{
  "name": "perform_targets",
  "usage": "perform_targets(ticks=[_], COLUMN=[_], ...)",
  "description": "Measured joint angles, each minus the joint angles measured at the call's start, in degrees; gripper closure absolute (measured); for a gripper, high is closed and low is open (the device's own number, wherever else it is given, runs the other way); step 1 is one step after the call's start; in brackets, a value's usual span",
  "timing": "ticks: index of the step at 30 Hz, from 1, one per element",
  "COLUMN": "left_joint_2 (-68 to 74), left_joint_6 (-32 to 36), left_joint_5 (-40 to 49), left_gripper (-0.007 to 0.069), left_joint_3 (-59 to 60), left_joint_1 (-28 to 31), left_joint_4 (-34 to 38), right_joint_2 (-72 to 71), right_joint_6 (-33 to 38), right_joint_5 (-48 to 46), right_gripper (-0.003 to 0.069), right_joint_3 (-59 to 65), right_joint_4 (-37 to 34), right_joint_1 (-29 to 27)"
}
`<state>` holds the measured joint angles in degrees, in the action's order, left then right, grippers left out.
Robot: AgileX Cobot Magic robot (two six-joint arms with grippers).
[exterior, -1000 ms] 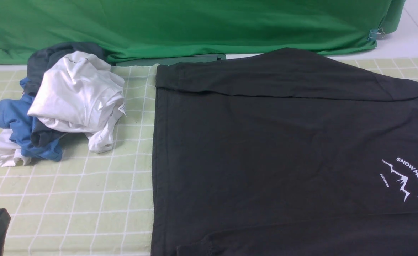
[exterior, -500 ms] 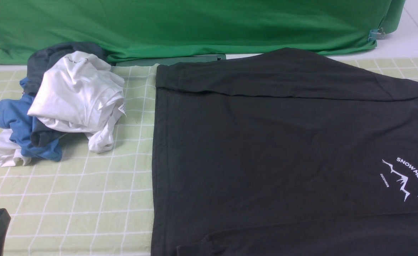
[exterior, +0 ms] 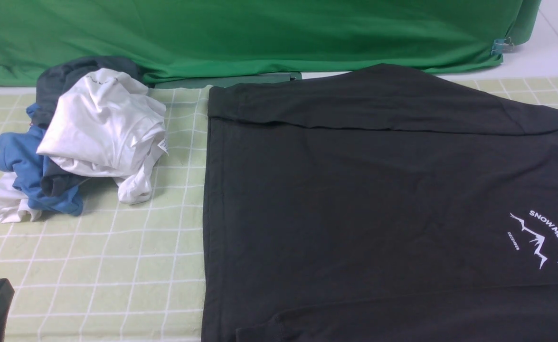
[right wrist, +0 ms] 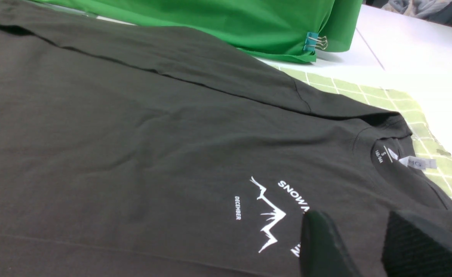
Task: Fold a long-sleeved shirt over a green coffee tablecloth.
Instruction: 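Grasp the left edge of the dark T-shirt lying flat on the table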
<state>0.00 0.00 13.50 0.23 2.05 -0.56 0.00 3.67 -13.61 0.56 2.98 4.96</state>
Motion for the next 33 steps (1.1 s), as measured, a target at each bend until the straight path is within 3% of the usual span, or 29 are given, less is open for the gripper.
perform_targets(ticks=[17,19,22,25,26,28,30,33], left_joint_2=[0.0,0.0,0.0,0.0,0.0,0.0,0.0,0.0], left_joint_6=[0.3,0.3,-1.6,-8.0,-12.3,-18.5,-21.5,-22.6], left_joint_5=[0.0,-0.9,-4.1,-5.8,-5.9,-5.4,-4.9,-5.1], left_gripper=[0.0607,0.0607,0.0607,0.0607,0.0607,0.0607,0.0607,0.0607], left_joint_3=[0.0,0.0,0.0,0.0,0.0,0.0,0.0,0.0], left_joint_1=[0.0,0.0,0.0,0.0,0.0,0.0,0.0,0.0], left_joint_4=[0.0,-0.1,2.4,12.0,18.6,28.2,33.3,34.9], right_joint_2=[0.0,0.0,0.0,0.0,0.0,0.0,0.0,0.0], right_joint_6=[1.1,-2.5,-18.2,-31.3,-35.3,-38.5,-40.2,-41.0], right_joint_5=[1.4,2.8,3.5,3.7,3.7,3.7,3.8,4.4], right_gripper=[0.0414,0.0414,0.0414,0.0414,0.0414,0.0414,0.0414,0.0414], right_joint_3=[0.0,0.0,0.0,0.0,0.0,0.0,0.0,0.1], right_joint_4=[-0.1,-2.5,-12.5,-16.7,-17.8,-18.4,-18.7,-18.8], right_joint_1=[0.0,0.0,0.0,0.0,0.0,0.0,0.0,0.0])
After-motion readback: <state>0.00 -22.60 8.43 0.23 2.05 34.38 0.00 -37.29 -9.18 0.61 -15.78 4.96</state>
